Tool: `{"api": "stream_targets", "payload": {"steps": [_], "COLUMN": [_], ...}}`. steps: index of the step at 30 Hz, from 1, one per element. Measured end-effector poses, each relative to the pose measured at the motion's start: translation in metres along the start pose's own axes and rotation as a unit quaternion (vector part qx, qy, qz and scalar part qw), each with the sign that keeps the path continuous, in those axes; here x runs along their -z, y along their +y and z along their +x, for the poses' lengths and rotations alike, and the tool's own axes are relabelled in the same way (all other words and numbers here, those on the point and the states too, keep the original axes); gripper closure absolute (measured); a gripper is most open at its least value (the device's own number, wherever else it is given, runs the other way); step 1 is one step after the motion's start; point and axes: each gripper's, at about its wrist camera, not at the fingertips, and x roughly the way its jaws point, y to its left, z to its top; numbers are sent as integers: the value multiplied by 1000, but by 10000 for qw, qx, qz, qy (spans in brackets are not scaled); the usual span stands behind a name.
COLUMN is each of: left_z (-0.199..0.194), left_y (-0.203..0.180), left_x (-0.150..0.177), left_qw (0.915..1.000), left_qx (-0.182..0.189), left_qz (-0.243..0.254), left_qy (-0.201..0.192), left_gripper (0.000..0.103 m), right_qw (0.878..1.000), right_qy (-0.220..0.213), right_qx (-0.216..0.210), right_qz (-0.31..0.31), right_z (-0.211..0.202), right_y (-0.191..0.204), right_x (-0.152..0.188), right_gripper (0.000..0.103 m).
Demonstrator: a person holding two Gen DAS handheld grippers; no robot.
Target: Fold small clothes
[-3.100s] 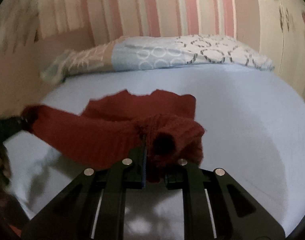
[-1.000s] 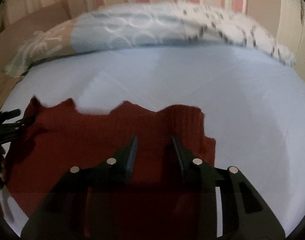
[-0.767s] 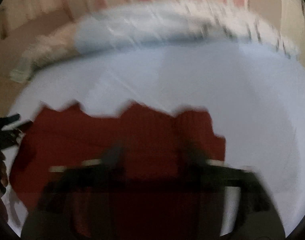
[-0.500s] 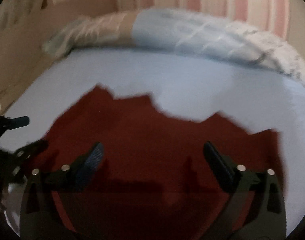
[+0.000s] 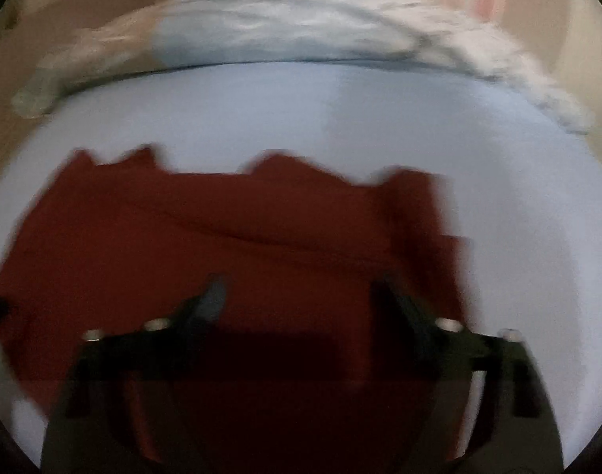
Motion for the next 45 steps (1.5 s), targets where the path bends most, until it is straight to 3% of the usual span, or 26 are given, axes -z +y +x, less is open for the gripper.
{"api": "stream_targets", "payload": {"steps": [3,8,12,15,19,24,31,35,40,45], "left_z": [6,18,27,29,33,32,-7,-22,-26,-31], "left_y": [-15,-27,-25,-20,-13,-12,-1,10,19,26], "left_x": [-6,-8,7,18,26,27,28,41,59,72], "left_qw": [9999,9996,9991,9987,9984,9984,9989,9987,9989,9973], "left_qx": [55,106,116,69,148,175,277,306,13,85], "left_qz": [123,225,194,258,233,153,-116,-211,-174,-467], "left_qy": [15,135,354,435,498,512,351,347,443,559], "left_gripper": [10,10,10,10,10,10,10,10,10,10], "right_qw": [9989,9980,9978,9985,9985,9980,9960,9962,9979,9956], "right_qy": [7,-390,-142,273,355,430,254,247,217,343], "right_qx": [-181,-471,-587,-376,-422,-445,-705,-539,-2,50], "right_qz": [429,151,-280,-279,48,125,484,644,605,873], "right_z": [-13,-61,-66,-52,-45,-40,-78,-97,-113,-113], "right_y": [-26,-3,24,17,-8,-8,-17,-24,-25,-32], "right_x": [11,30,63,87,94,95,97,107,123,134], "right_gripper": [14,7,7,7,8,6,3,3,3,3]}}
